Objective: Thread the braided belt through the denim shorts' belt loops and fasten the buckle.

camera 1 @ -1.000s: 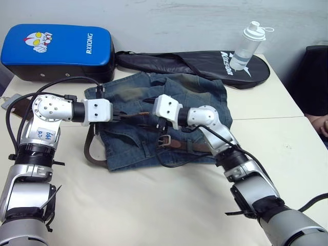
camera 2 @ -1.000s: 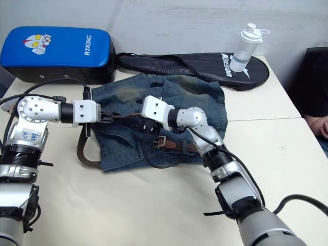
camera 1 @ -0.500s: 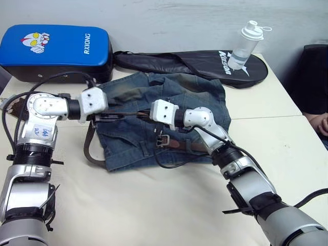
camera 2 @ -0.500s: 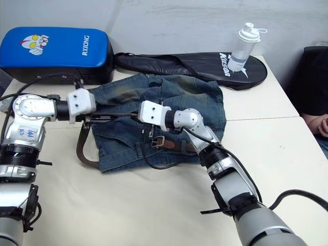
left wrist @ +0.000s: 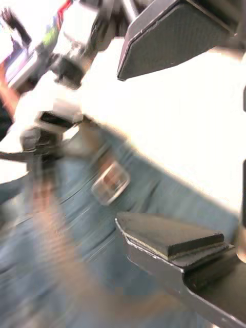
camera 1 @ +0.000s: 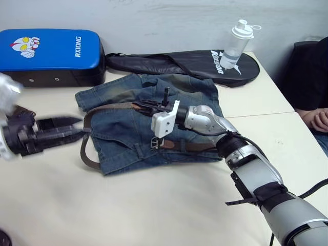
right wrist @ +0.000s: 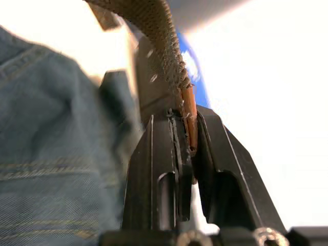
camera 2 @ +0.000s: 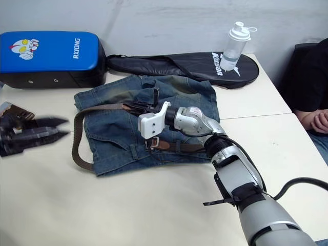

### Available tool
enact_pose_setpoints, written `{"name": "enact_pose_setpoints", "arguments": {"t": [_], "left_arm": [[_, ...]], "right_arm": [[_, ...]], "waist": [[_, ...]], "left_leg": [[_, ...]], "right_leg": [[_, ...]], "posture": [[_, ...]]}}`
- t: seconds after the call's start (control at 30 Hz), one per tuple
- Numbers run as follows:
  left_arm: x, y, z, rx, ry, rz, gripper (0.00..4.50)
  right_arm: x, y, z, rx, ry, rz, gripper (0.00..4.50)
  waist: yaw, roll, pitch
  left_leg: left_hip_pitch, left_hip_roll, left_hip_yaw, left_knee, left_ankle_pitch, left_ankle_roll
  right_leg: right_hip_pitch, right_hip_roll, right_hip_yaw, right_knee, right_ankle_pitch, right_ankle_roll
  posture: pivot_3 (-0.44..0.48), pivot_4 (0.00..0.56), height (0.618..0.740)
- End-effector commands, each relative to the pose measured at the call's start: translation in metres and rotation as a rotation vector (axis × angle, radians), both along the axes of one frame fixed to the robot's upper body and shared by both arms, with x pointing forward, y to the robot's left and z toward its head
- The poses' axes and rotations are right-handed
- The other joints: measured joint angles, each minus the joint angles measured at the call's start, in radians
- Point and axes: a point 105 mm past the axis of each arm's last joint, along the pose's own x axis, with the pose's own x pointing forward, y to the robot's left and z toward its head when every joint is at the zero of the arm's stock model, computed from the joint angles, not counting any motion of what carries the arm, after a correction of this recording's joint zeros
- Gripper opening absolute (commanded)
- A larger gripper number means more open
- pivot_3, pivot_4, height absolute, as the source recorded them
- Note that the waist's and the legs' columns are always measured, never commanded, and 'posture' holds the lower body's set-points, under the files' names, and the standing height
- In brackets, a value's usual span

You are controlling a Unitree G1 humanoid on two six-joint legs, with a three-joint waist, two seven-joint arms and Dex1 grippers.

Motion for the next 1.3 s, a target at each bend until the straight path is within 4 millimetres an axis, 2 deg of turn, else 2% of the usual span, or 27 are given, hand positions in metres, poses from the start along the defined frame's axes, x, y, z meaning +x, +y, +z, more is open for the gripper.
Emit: {"name": "enact_pose_setpoints", "arguments": {"t": [0.03, 0.17, 0.37, 0.5, 0.63, 0.73, 0.83, 0.97, 1.07, 1.13, 1.3], "left_arm": [[-0.004, -0.024, -0.003, -0.148, 0.056, 0.023, 4.45], [0.015, -0.033, -0.013, -0.291, 0.016, 0.156, 4.45], [0.042, -0.056, -0.011, -0.505, -0.037, 0.287, 4.45], [0.063, -0.055, -0.010, -0.565, -0.007, 0.418, 4.45], [0.074, -0.059, -0.002, -0.596, -0.004, 0.434, 4.45], [0.077, -0.059, -0.003, -0.590, 0.011, 0.440, 4.45], [0.077, -0.059, -0.011, -0.546, 0.041, 0.433, 3.62], [0.073, -0.058, -0.024, -0.459, 0.077, 0.411, 1.73], [0.079, -0.050, -0.019, -0.489, 0.070, 0.443, 0.23], [0.082, -0.046, -0.017, -0.504, 0.068, 0.462, 0.10], [0.076, -0.035, -0.018, -0.503, 0.054, 0.498, 0.00]], "right_arm": [[-0.016, 0.000, 0.018, 0.067, -0.104, 0.086, 0.00], [-0.020, -0.004, 0.020, 0.074, -0.142, 0.107, 0.00], [-0.021, -0.010, 0.018, 0.070, -0.149, 0.103, 0.00], [-0.022, -0.014, 0.017, 0.069, -0.147, 0.095, 0.00], [-0.022, -0.016, 0.014, 0.055, -0.144, 0.085, 0.00], [-0.022, -0.017, 0.012, 0.049, -0.144, 0.080, 0.00], [-0.022, -0.018, 0.013, 0.049, -0.145, 0.071, 0.00], [-0.020, -0.021, 0.014, 0.051, -0.145, 0.056, 0.00], [-0.022, -0.023, 0.012, 0.053, -0.115, 0.069, 0.00], [-0.025, -0.024, 0.013, 0.069, -0.075, 0.096, 0.00], [-0.027, -0.036, 0.010, 0.016, 0.018, 0.112, 2.29]], "waist": [[0.000, -0.004, 0.000], [0.006, -0.003, 0.000], [0.010, -0.005, -0.001], [0.010, -0.005, -0.001], [0.011, -0.005, -0.001], [0.011, -0.005, -0.001], [0.012, -0.005, -0.001], [0.015, -0.005, -0.001], [0.026, -0.005, -0.001], [0.030, -0.005, -0.001], [0.032, -0.005, -0.001]], "left_leg": [[0.002, 0.001, -0.003, 0.000, -0.001, -0.003], [0.002, -0.001, -0.010, 0.001, -0.002, -0.006], [0.000, -0.002, -0.011, 0.002, -0.001, -0.005], [0.000, -0.002, -0.012, 0.003, 0.000, -0.005], [0.000, 0.000, -0.012, 0.002, 0.001, -0.005], [0.001, 0.001, -0.012, 0.002, 0.001, -0.005], [0.001, 0.003, -0.012, 0.002, 0.001, -0.006], [0.001, 0.004, -0.012, 0.002, 0.002, -0.008], [0.002, 0.004, -0.012, 0.002, 0.002, -0.009], [0.002, 0.004, -0.012, 0.002, 0.002, -0.009], [0.002, 0.004, -0.012, 0.002, 0.002, -0.009]], "right_leg": [[0.002, 0.000, 0.001, 0.000, -0.001, -0.001], [0.004, 0.001, 0.005, 0.000, -0.002, -0.003], [0.006, 0.002, 0.005, 0.000, -0.002, -0.002], [0.006, 0.004, 0.005, 0.000, -0.002, -0.002], [0.007, 0.007, 0.006, -0.001, -0.002, -0.002], [0.007, 0.010, 0.008, -0.001, -0.002, -0.002], [0.007, 0.013, 0.011, -0.001, -0.002, -0.002], [0.006, 0.015, 0.012, -0.001, -0.002, -0.002], [0.006, 0.015, 0.012, -0.002, -0.002, -0.002], [0.006, 0.015, 0.012, -0.002, -0.002, -0.002], [0.006, 0.015, 0.012, -0.002, -0.002, -0.002]], "posture": [[0.000, 0.150, 0.740], [0.000, 0.150, 0.740], [0.000, 0.150, 0.740], [0.000, 0.150, 0.740], [0.000, 0.150, 0.740], [0.000, 0.150, 0.740], [0.000, 0.150, 0.740], [0.000, 0.150, 0.740], [0.000, 0.150, 0.740], [0.000, 0.150, 0.740], [0.000, 0.150, 0.740]]}}
